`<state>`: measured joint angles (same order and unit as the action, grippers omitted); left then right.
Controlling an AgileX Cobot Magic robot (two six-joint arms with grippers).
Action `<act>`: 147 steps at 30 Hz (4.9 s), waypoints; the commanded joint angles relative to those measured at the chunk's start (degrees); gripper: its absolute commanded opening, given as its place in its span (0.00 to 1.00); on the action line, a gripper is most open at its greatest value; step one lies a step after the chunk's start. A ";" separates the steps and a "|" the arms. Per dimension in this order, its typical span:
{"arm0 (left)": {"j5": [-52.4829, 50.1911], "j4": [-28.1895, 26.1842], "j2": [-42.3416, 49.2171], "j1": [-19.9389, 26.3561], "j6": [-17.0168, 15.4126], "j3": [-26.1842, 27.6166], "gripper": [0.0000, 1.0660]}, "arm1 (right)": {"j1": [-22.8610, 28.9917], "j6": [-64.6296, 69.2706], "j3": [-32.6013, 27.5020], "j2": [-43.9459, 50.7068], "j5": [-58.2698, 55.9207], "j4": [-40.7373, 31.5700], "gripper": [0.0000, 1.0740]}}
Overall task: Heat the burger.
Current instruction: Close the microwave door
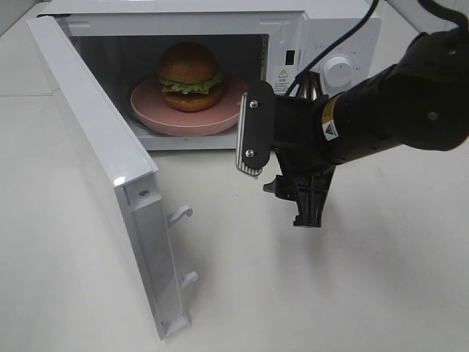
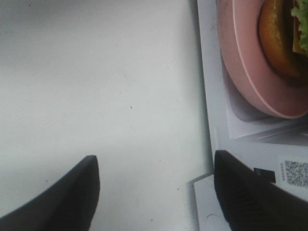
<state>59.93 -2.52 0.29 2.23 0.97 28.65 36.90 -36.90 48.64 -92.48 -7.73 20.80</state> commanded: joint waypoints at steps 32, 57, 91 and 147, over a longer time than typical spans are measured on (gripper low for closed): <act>-0.52 -0.34 1.55 -0.29 0.06 -0.29 0.95 | 0.06 44.23 -8.94 28.71 -33.12 -4.76 0.71; -0.52 -0.34 1.55 -0.29 0.06 -0.29 0.95 | 0.06 44.06 -13.35 53.97 -49.10 -11.46 0.71; -0.52 -0.34 1.55 -0.29 0.06 -0.29 0.95 | -29.34 45.55 -19.65 90.01 -49.45 -16.27 0.71; -0.52 -0.34 1.32 -0.29 0.06 -0.29 0.95 | -33.46 45.78 -19.88 94.31 -49.62 -16.33 0.71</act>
<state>59.93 -2.52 0.29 2.23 0.97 28.65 3.78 8.14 29.22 0.17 -57.52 4.70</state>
